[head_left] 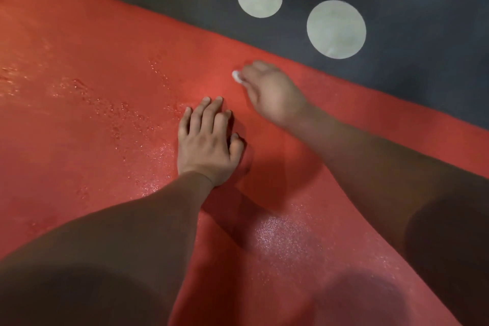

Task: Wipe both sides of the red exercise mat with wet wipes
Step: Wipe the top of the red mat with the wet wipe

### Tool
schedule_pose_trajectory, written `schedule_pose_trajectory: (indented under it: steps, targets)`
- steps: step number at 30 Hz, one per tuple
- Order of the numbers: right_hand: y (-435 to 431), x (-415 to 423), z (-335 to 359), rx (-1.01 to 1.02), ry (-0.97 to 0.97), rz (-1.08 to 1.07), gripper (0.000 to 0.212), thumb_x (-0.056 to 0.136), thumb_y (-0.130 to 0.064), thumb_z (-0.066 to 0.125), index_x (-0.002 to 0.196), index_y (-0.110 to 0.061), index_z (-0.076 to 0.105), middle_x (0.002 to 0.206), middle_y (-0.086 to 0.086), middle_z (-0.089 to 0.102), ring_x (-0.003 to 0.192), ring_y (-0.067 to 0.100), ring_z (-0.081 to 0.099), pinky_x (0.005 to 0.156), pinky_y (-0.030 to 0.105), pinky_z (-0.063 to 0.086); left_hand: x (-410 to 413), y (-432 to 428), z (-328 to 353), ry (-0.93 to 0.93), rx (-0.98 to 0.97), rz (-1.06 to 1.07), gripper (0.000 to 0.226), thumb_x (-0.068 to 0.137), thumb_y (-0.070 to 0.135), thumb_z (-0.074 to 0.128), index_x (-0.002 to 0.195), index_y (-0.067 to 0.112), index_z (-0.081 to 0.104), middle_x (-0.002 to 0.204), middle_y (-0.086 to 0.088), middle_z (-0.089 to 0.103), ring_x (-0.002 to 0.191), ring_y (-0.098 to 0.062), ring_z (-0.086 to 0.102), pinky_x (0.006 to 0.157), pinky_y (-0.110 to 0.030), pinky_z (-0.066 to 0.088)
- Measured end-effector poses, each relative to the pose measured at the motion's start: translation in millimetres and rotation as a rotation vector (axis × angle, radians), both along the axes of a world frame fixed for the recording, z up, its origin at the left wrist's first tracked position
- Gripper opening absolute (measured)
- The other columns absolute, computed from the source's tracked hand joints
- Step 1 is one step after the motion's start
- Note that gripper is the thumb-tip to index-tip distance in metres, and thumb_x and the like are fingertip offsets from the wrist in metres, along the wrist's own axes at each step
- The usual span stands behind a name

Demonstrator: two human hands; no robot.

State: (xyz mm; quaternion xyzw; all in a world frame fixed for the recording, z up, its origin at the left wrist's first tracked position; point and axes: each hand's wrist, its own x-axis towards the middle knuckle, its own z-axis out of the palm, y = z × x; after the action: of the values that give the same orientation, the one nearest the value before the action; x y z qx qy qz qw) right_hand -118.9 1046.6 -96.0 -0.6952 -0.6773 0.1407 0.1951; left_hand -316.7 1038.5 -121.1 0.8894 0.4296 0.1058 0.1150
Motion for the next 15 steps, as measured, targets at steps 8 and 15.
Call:
schedule_pose_trajectory:
  steps: [8,15]
  targets:
    - [-42.2,46.9,-0.1,0.023,-0.141,-0.361,0.025,0.100,-0.022,0.047,0.088,-0.003,0.058,0.084,0.020,0.059,0.078,0.038,0.056,0.072,0.042,0.039,-2.0,0.0,0.1,-0.008,-0.006,-0.013,0.046,0.088,0.040,0.048,0.124,0.014,0.060,0.153,-0.004,0.046,0.149,-0.025,0.031,0.123,-0.050,0.018]
    - [-103.4,-11.8,10.2,-0.020,-0.058,0.271,0.011,0.098,-0.011,0.052,0.099,-0.006,0.062,0.087,0.012,0.055,0.082,0.032,0.053,0.078,0.039,0.043,-2.6,-2.0,0.7,-0.024,-0.017,-0.033,0.040,0.091,0.031,0.049,0.125,0.014,0.058,0.154,-0.004,0.045,0.149,-0.026,0.031,0.123,-0.051,0.017]
